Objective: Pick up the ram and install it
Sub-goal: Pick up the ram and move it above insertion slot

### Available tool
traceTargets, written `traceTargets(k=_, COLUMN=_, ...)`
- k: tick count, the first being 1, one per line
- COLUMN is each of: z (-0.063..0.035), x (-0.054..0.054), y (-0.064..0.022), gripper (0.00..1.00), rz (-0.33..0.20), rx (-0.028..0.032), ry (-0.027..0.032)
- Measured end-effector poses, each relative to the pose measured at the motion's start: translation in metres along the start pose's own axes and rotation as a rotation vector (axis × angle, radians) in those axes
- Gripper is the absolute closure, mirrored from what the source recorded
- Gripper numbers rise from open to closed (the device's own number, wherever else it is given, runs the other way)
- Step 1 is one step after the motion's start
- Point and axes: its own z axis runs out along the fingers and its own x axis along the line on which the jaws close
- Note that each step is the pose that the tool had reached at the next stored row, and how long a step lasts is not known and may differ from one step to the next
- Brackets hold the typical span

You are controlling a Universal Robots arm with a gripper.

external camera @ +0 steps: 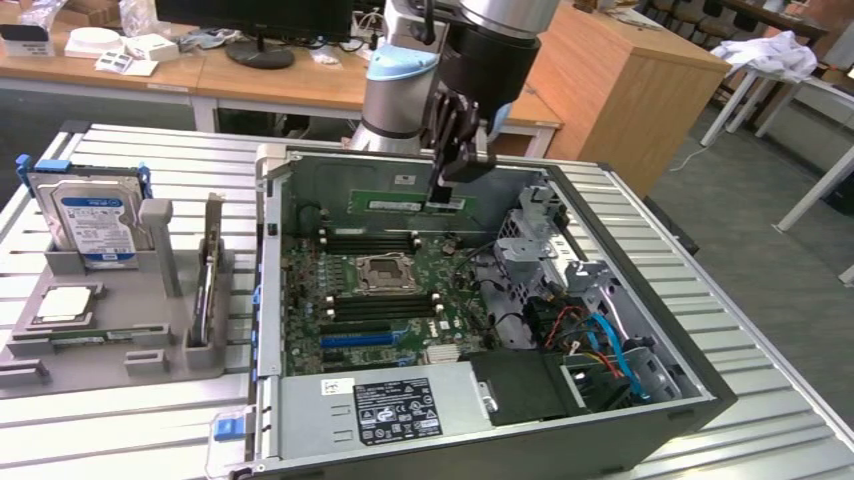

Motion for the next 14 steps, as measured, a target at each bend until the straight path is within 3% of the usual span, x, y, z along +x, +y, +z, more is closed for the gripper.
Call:
traceTargets(k=6, z=0.0005, x=-0.0083, y=0.0003, gripper=0.88, rz=0.000, rx=0.0000, ry=0.0001)
traceTargets(k=14, z=0.0005, x=-0.0093, y=0.0004, gripper=0.88, rz=0.000, rx=0.0000, ry=0.0000)
